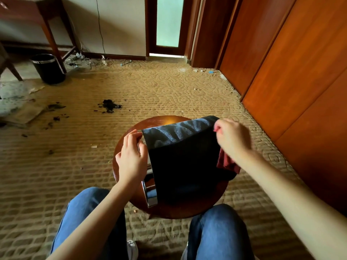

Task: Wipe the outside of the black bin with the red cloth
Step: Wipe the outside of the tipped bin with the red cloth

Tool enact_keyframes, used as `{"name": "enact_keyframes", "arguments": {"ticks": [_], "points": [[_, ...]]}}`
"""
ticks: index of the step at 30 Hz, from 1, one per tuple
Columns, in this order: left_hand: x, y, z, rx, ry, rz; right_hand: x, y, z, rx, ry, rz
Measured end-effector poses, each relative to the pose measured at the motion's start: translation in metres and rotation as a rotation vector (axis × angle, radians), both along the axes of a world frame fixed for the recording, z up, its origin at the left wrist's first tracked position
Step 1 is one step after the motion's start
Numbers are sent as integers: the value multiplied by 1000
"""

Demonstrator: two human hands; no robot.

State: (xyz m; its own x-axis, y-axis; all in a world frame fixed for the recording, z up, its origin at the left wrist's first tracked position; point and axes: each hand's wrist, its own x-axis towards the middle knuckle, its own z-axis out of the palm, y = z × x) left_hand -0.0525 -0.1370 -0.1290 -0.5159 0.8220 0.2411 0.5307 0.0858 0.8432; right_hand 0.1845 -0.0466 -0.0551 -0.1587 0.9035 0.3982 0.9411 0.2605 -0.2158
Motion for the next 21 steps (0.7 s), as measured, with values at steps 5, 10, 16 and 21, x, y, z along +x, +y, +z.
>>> {"name": "enact_keyframes", "arguments": {"ticks": [5,10,16,21], "points": [[-2,-1,-1,-4,4,16,-95,-64,-32,219,85,452],[-1,-2,-1,11,-21,14,-116,-93,-40,226,47,636],[-1,-1,-1,14,-19,7,5,-19,-23,139,-7,166],[0,1,1,14,-58,13,-20,-20,-23,228,-6,91]]}}
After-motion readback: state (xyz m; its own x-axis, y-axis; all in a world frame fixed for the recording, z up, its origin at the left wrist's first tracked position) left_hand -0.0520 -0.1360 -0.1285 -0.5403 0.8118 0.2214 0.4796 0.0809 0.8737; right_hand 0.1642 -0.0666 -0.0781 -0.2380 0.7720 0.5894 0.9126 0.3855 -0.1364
